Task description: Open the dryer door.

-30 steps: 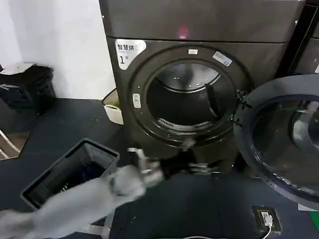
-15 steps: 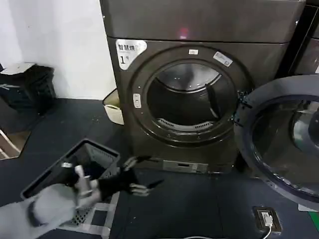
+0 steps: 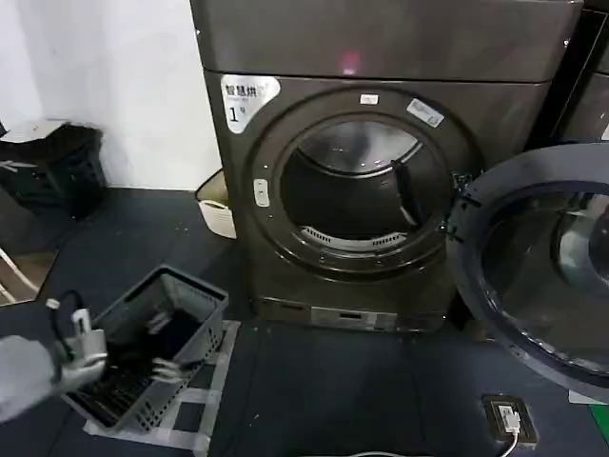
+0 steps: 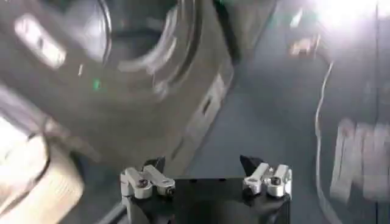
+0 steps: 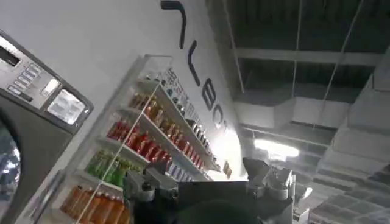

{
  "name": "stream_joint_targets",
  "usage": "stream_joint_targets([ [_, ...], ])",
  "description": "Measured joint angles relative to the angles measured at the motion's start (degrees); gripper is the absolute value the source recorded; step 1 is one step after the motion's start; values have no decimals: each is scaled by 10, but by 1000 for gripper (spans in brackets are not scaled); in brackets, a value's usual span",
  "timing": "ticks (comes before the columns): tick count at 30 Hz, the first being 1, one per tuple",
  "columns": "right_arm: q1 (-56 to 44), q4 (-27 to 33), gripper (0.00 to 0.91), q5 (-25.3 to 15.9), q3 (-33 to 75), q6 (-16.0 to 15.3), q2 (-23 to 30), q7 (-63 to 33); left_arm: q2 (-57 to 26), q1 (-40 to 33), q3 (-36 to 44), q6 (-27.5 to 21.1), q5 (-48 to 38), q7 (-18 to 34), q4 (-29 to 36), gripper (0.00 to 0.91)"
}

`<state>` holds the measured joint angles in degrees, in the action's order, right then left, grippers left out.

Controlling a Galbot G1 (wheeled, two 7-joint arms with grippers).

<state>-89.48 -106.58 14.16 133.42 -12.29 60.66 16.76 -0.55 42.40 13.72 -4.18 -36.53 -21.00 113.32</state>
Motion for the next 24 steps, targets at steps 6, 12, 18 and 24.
stream_joint_targets([
  [6, -3, 12, 907, 2, 5, 0, -9, 0, -33, 1, 27, -15, 46, -16, -55, 907],
  [12, -5, 17, 907, 3, 7, 1, -10, 2, -56, 4, 48, -27, 76, -27, -87, 907],
  [18, -9, 20, 907, 3, 10, 3, -8, 4, -61, 4, 50, -42, 106, -40, -109, 907],
  [24, -11, 24, 907, 3, 12, 4, -5, 7, -58, 2, 49, -22, 125, -47, -131, 907],
])
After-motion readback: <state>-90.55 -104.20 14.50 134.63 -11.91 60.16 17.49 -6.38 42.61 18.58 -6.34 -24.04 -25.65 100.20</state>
